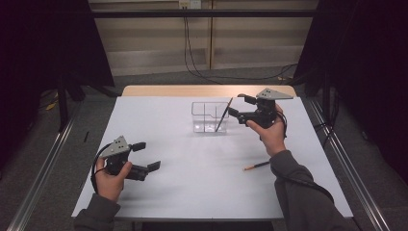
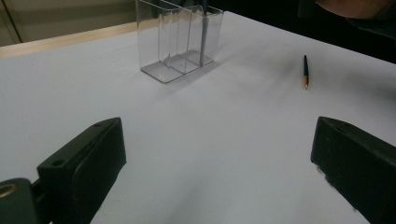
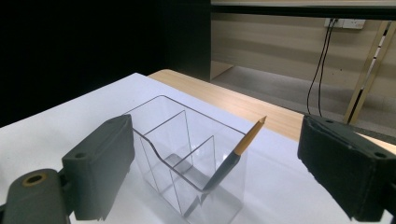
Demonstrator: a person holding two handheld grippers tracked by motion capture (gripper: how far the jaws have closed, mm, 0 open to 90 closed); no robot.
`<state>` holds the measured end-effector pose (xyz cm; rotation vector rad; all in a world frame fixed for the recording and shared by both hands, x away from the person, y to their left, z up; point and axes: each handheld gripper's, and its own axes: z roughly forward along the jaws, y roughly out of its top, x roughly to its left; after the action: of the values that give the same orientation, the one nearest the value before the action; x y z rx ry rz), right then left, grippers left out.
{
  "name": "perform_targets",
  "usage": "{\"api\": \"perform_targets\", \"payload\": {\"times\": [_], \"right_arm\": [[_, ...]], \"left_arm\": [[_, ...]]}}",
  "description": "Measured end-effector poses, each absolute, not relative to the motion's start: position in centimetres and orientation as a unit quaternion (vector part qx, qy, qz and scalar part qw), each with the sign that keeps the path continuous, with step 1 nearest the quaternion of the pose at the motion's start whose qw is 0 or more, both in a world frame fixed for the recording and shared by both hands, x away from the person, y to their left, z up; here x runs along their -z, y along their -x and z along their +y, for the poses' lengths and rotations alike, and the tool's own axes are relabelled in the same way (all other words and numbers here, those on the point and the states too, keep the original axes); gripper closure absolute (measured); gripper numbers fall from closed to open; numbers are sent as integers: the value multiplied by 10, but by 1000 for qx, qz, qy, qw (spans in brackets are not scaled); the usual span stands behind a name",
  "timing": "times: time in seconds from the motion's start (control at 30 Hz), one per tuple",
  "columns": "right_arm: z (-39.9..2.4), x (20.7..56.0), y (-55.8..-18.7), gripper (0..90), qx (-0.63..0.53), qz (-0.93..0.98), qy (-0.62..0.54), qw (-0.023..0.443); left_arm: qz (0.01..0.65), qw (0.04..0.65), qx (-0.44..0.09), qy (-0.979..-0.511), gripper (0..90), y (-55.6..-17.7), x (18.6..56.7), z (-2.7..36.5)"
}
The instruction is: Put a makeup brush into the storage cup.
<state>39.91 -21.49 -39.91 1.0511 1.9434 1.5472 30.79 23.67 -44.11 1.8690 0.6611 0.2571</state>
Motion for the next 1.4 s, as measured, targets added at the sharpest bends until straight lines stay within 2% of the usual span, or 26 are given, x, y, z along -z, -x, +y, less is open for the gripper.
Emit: {"api": "perform_targets", "payload": {"times": [1.4], "right_arm": [[-254, 403, -358, 40, -519, 747, -364, 202]], "left_arm": [[273, 544, -95, -788, 30, -316, 445, 230]]}}
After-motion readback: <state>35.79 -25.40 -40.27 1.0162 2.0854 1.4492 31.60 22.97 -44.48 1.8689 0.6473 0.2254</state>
